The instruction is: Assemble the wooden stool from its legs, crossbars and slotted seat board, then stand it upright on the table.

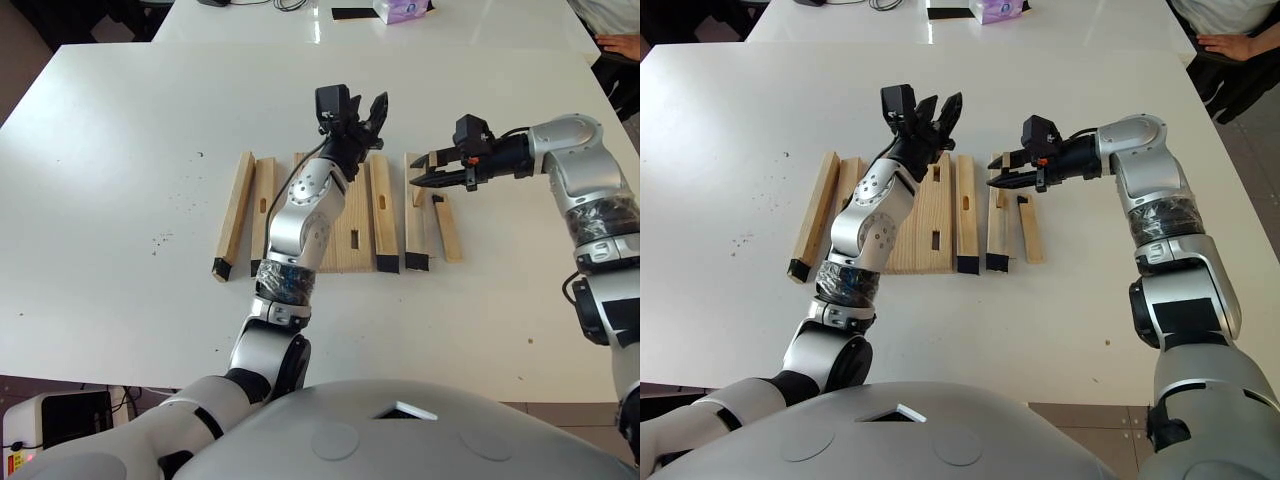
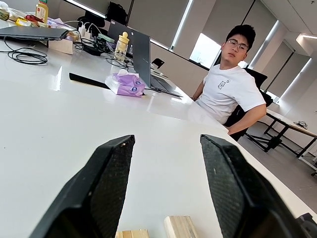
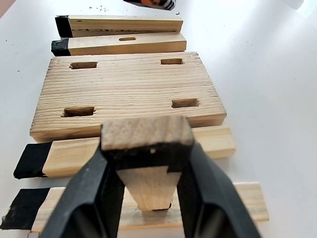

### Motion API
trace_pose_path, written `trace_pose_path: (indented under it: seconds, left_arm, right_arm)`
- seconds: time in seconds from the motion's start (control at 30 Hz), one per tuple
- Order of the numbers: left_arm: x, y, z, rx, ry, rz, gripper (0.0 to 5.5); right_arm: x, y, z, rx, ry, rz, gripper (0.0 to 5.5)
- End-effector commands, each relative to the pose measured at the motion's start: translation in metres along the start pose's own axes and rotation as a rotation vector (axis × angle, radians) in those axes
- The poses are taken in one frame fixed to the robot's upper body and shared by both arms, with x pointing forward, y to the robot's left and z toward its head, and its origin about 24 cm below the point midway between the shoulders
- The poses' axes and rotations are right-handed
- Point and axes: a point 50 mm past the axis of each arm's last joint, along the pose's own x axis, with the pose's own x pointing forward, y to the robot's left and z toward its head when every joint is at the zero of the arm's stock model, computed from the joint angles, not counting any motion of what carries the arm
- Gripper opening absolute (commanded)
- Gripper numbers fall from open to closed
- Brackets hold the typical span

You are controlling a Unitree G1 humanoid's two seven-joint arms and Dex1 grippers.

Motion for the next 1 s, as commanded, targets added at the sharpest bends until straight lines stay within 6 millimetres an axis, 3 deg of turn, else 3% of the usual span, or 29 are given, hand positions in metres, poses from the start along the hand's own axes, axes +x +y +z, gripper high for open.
trace_pose_path:
  seconds: [0.03,0.57,0.7,0.73,0.9,1.0]
  left_arm:
    - [0.000,-0.009,-0.006,-0.040,0.021,-0.023,2.48]
    - [0.003,-0.004,-0.004,-0.029,0.016,-0.017,2.48]
    - [0.003,-0.004,-0.004,-0.029,0.015,-0.021,2.48]
    - [0.003,-0.003,-0.004,-0.031,0.012,-0.017,2.48]
    - [0.002,-0.001,-0.003,-0.029,0.006,-0.013,2.48]
    - [0.001,0.001,-0.002,-0.027,-0.003,-0.002,2.48]
  right_arm:
    - [0.020,0.029,-0.064,0.220,0.165,0.087,1.32]
    - [0.020,0.023,-0.059,0.254,0.102,0.040,1.32]
    - [0.015,0.018,-0.053,0.176,0.060,-0.021,1.32]
    - [0.014,0.015,-0.049,0.149,0.040,-0.047,1.68]
    - [0.000,0.007,-0.035,0.085,-0.016,-0.159,2.41]
    - [-0.004,0.008,-0.028,0.071,-0.038,-0.205,2.51]
